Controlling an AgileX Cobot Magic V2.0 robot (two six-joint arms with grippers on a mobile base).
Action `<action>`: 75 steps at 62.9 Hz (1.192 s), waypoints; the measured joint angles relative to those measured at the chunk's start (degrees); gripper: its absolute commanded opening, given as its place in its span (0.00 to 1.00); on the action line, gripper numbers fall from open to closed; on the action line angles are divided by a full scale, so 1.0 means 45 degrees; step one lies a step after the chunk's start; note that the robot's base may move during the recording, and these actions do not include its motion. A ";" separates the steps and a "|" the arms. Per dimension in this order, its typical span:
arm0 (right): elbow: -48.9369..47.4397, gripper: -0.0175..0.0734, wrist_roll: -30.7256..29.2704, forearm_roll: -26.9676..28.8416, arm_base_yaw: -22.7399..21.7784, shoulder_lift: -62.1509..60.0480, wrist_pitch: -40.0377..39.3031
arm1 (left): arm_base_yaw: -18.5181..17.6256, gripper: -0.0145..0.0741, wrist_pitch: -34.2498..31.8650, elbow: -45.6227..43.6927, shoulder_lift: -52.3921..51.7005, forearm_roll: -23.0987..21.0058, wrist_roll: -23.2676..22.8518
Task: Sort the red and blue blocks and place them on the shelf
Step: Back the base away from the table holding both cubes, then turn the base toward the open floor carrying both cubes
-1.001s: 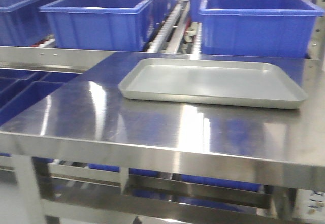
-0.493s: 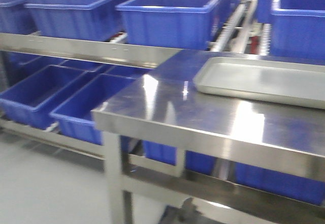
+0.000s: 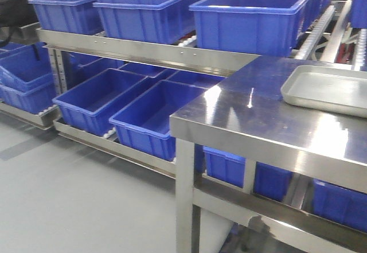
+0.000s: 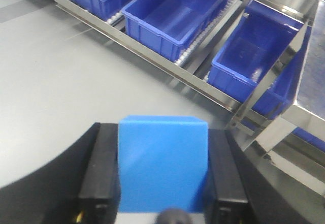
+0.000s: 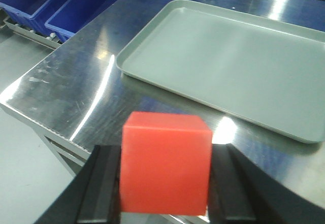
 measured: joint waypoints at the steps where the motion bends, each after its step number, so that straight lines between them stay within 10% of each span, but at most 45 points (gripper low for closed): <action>1: 0.0000 0.25 0.0000 0.0000 0.0000 0.0000 0.0000 | 0.0000 0.30 0.0000 0.0000 0.0000 0.0000 0.0000; 75: 0.0000 0.25 -0.0022 0.0000 0.0000 0.0000 0.0000 | 0.0000 0.30 0.0000 0.0000 0.0000 0.0023 0.0000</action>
